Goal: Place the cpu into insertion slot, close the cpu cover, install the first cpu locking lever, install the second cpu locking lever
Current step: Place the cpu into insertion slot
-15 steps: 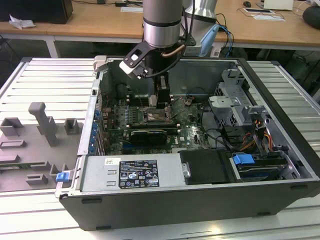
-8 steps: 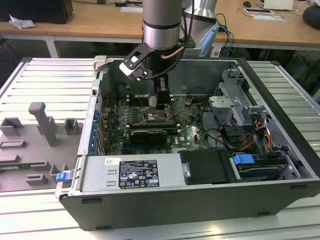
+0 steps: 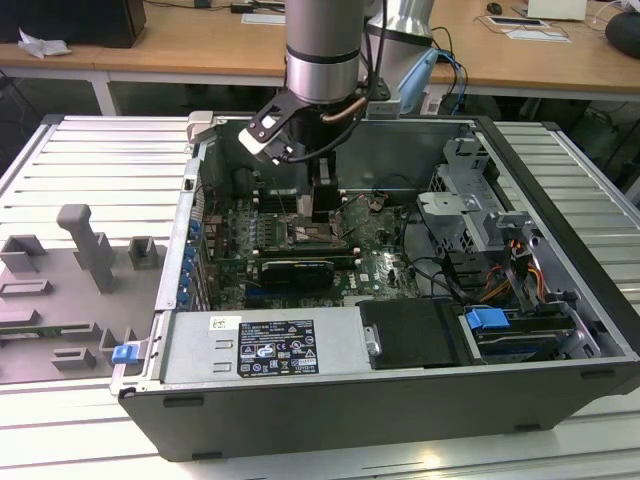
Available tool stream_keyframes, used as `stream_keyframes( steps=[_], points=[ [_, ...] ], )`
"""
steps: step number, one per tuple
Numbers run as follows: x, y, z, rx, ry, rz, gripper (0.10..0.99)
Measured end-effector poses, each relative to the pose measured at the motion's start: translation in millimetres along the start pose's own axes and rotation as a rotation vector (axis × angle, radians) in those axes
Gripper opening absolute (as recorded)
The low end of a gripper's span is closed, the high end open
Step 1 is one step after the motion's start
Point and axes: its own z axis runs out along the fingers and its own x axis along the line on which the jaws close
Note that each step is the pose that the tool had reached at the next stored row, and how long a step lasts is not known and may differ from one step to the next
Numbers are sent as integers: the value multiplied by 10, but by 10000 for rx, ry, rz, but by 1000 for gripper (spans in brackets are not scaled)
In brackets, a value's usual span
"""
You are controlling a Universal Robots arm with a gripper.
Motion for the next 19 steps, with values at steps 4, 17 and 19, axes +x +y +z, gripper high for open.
stream_keyframes(
  steps=[4, 17, 19],
  points=[
    [12, -4, 108, -1, -3, 49, 541],
    [122, -5, 277, -30, 12, -172, 541],
    [144, -8, 330, -38, 16, -281, 541]
  ],
)
